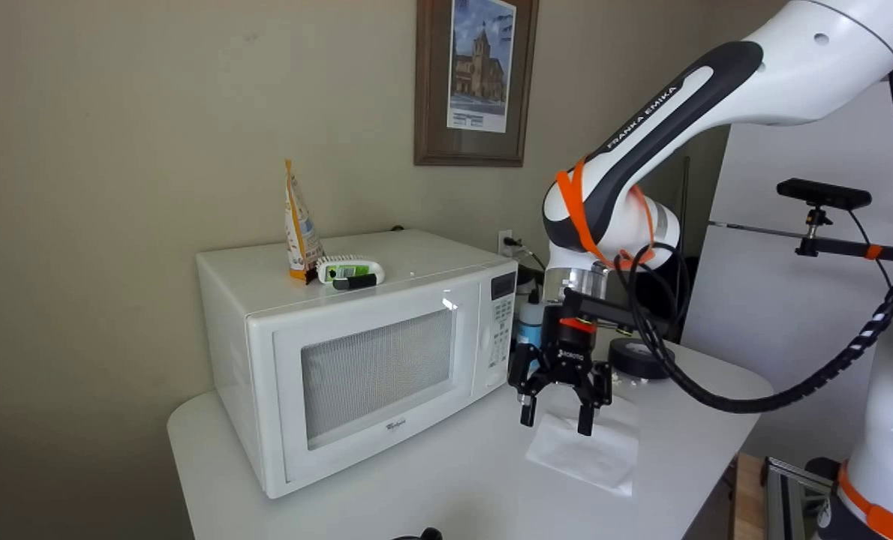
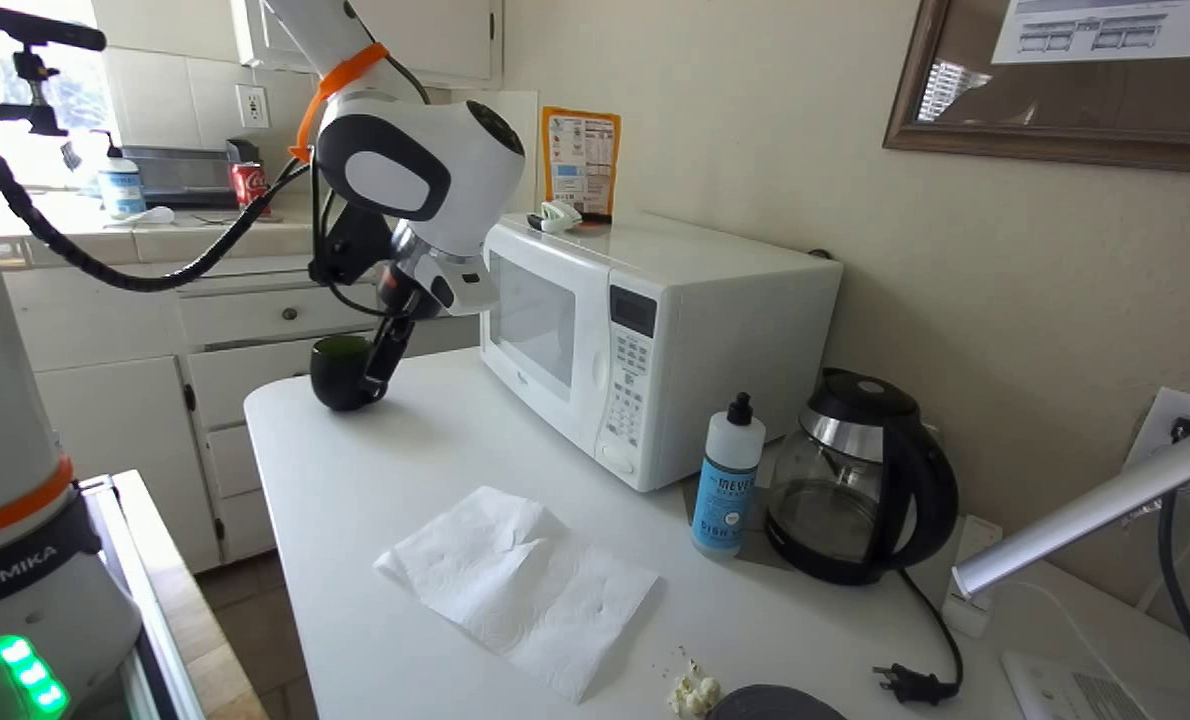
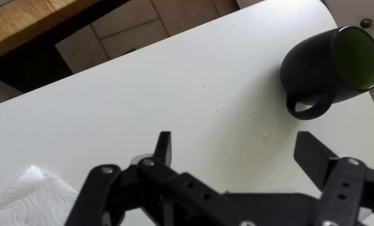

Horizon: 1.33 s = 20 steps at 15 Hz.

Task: Move the cup to the right

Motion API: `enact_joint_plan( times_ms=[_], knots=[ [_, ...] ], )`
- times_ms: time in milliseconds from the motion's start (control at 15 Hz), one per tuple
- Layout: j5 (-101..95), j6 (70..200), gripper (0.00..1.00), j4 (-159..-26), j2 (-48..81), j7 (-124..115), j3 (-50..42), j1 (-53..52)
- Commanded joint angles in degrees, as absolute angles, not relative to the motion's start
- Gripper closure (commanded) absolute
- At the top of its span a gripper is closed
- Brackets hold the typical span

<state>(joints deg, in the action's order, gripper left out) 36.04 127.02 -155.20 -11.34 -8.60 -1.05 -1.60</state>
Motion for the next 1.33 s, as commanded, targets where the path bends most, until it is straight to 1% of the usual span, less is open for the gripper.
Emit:
enact_joint_plan(
  times_ms=[0,400,800,1067,1267],
  knots=[
    [36.01,126.87,0.0,-155.14,-11.36,-8.61,-0.72,-1.23],
    [36.01,126.87,0.0,-155.14,-11.36,-8.61,-0.72,-1.23],
    [48.87,128.61,0.0,-153.48,-8.99,-22.82,3.55,-4.15],
    [57.94,134.64,0.0,-153.88,-7.02,-31.61,7.42,-5.9],
    [64.86,140.48,0.0,-153.96,-4.95,-30.65,8.9,-7.11]
  ],
)
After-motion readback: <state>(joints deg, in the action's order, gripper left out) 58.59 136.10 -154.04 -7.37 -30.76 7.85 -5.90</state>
